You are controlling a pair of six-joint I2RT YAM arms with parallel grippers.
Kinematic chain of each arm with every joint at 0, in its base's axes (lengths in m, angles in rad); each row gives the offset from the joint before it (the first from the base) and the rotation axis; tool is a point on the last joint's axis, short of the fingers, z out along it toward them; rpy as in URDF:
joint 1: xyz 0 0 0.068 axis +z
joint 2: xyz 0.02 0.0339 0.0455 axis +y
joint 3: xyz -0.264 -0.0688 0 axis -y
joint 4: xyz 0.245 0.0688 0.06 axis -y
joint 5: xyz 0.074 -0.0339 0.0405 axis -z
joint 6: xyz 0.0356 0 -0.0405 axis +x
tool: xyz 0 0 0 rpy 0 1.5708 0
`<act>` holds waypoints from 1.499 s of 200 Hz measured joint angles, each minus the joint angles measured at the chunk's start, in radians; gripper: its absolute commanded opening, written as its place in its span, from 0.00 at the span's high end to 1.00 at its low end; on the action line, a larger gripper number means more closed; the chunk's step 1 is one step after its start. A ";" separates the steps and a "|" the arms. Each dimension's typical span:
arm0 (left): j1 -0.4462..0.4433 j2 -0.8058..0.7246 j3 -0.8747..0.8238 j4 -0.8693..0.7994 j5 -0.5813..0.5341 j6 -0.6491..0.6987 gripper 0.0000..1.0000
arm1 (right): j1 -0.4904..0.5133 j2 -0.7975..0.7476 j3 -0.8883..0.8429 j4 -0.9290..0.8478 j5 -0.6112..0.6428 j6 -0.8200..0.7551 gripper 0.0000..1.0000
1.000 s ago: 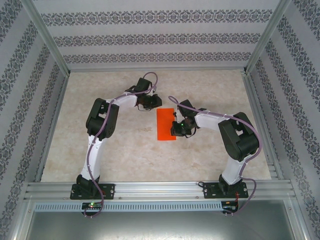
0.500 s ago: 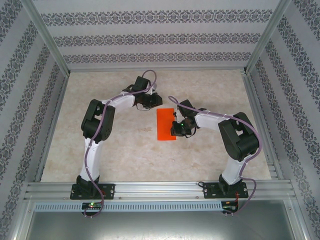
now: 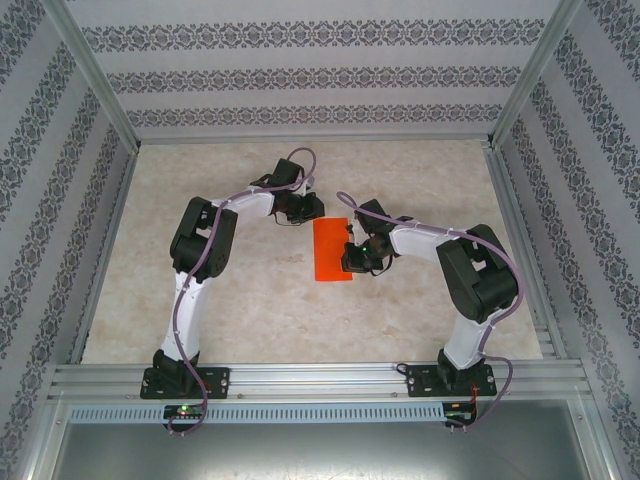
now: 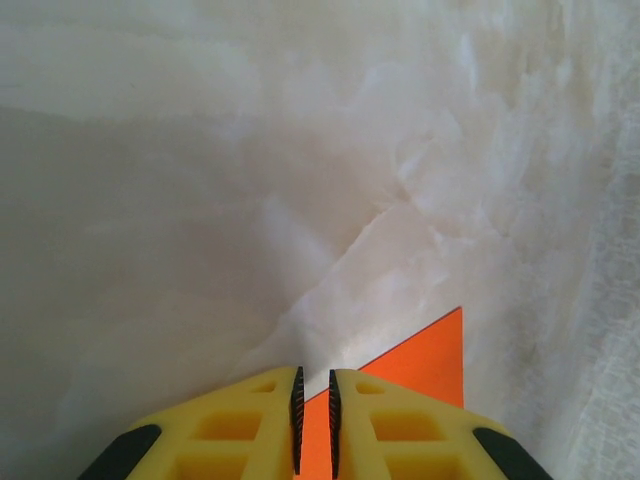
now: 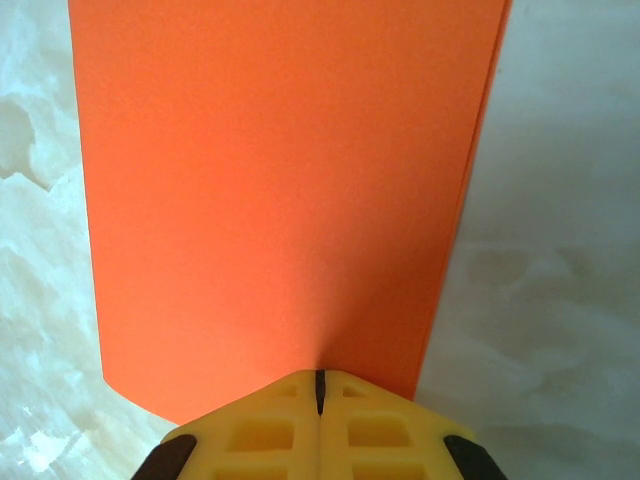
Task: Fold a paper plane with a square sheet of paper (fold left side to right side)
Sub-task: First fold the square sheet of paper in half at the center of the table, then fold the triangle a second time at the center of the table.
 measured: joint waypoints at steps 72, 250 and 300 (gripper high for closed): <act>0.006 0.000 0.035 -0.059 -0.025 0.026 0.70 | 0.000 -0.021 -0.023 0.015 -0.018 0.004 0.80; -0.115 -0.314 -0.373 0.019 0.062 -0.112 0.76 | -0.191 -0.301 -0.177 0.159 -0.085 0.129 0.19; -0.117 -0.275 -0.372 0.001 0.036 -0.111 0.77 | -0.191 -0.301 -0.177 0.164 -0.088 0.134 0.20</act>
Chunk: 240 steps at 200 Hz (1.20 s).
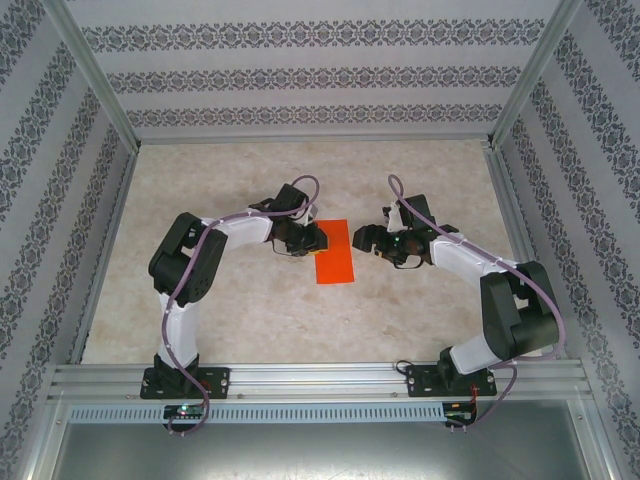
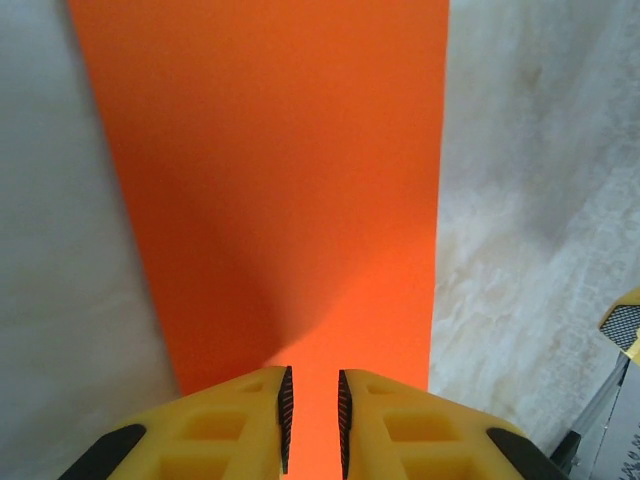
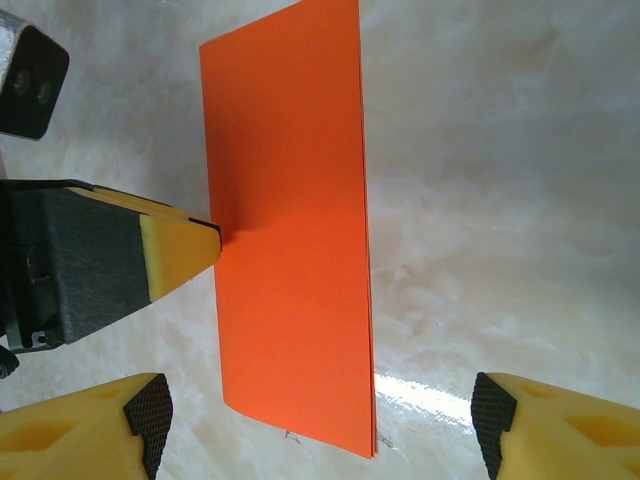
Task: Fold a paper plane with a square sheet of paper (fold left side to right side)
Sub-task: Fold the triangle a second time at the center of the table.
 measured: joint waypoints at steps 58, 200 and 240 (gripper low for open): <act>-0.001 0.011 0.000 -0.017 -0.026 0.003 0.78 | 0.001 0.053 0.017 -0.034 -0.034 -0.005 0.31; -0.002 0.006 -0.022 -0.013 -0.042 0.011 0.80 | 0.068 0.194 0.089 -0.124 -0.071 0.000 0.51; -0.002 0.002 -0.032 -0.007 -0.042 0.012 0.82 | 0.082 0.203 0.089 -0.131 -0.071 0.004 0.52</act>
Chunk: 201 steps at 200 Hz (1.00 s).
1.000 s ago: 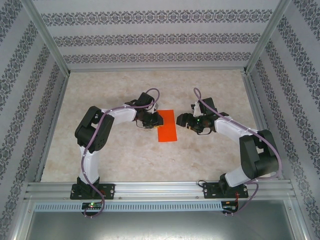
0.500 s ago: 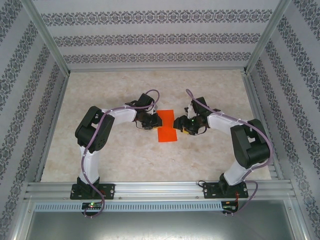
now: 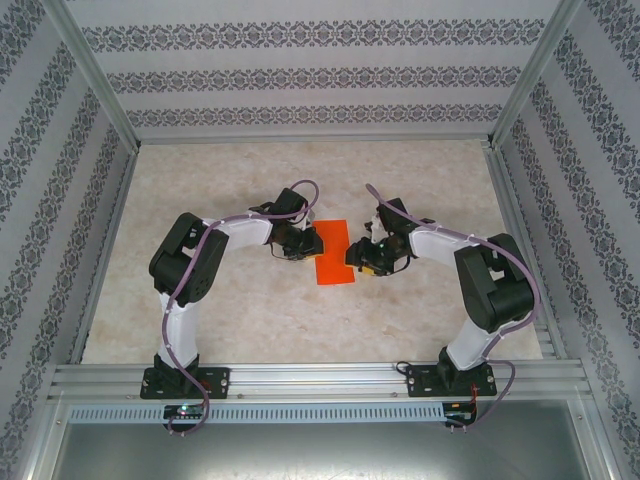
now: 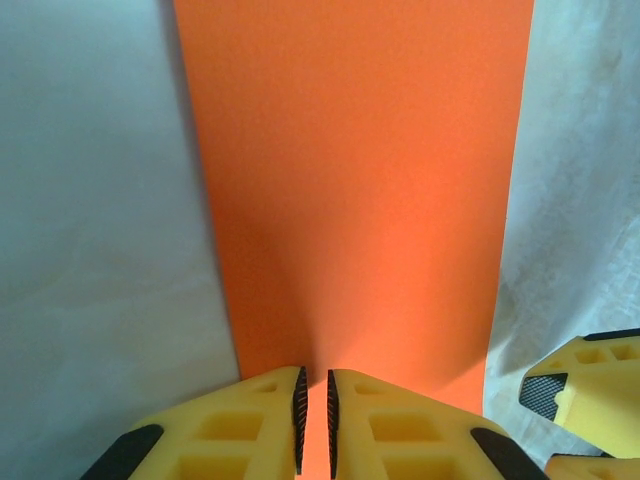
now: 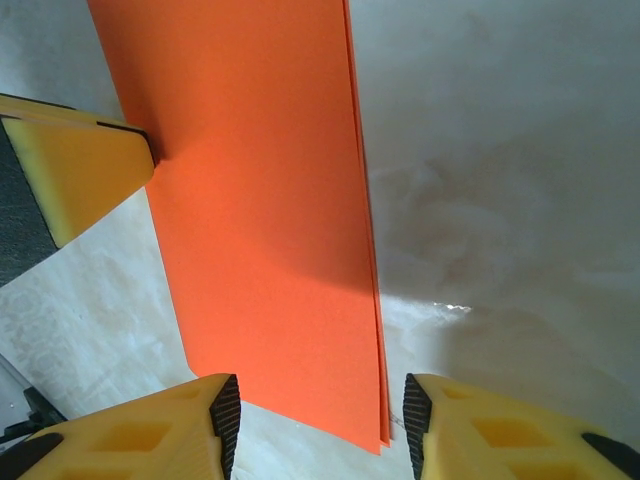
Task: Fold a paper plane with a square sheet of paper (fold left side to right side)
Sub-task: Fold the triangle a second time at the center of the table.
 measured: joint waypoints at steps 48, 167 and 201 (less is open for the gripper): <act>0.000 -0.002 -0.011 0.014 0.000 0.000 0.83 | 0.024 0.017 0.000 0.001 -0.001 0.019 0.53; 0.000 -0.003 -0.013 0.021 0.000 0.000 0.84 | 0.031 0.031 -0.003 0.021 -0.016 0.054 0.53; 0.000 -0.003 -0.013 0.021 0.000 0.000 0.84 | 0.032 0.033 -0.003 0.059 -0.047 0.079 0.54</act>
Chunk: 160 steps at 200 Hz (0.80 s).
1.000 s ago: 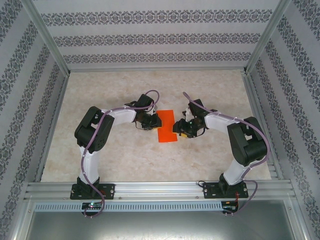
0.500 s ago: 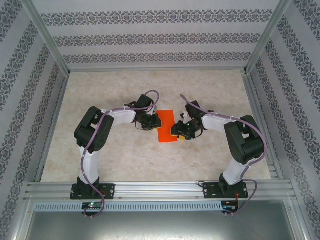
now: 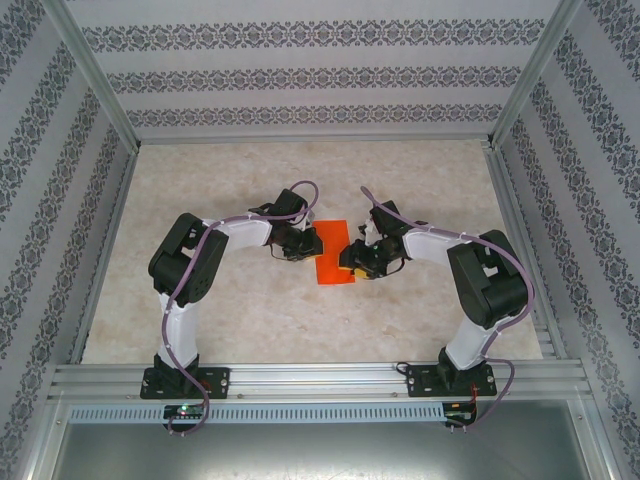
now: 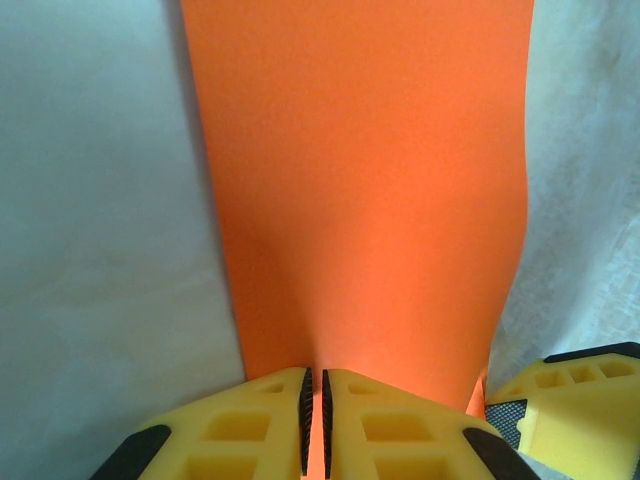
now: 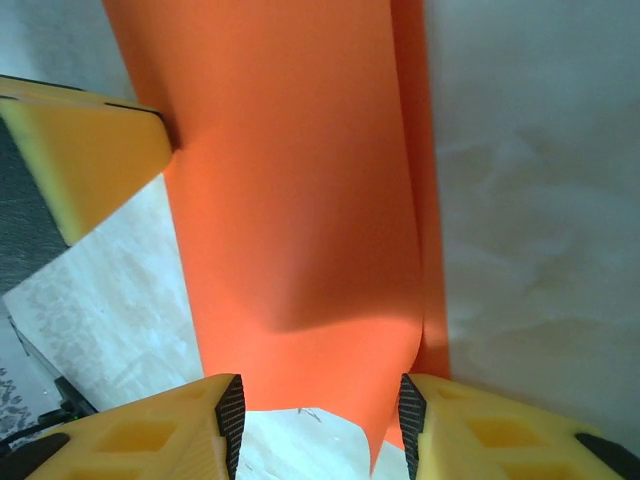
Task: Fold a paper plane with a square sheet of paper (fold left side to right side)
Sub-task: Fold the triangle a second time at the center of the table.
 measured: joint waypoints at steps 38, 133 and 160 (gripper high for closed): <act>0.000 0.000 0.000 0.000 0.000 0.000 0.83 | -0.002 0.000 0.000 0.026 -0.014 0.015 0.53; -0.006 -0.010 0.022 -0.014 0.000 0.026 0.69 | -0.027 -0.006 -0.059 0.077 -0.043 0.032 0.50; -0.006 -0.050 0.030 -0.030 -0.011 0.041 0.63 | -0.031 -0.009 -0.069 0.097 -0.055 0.048 0.50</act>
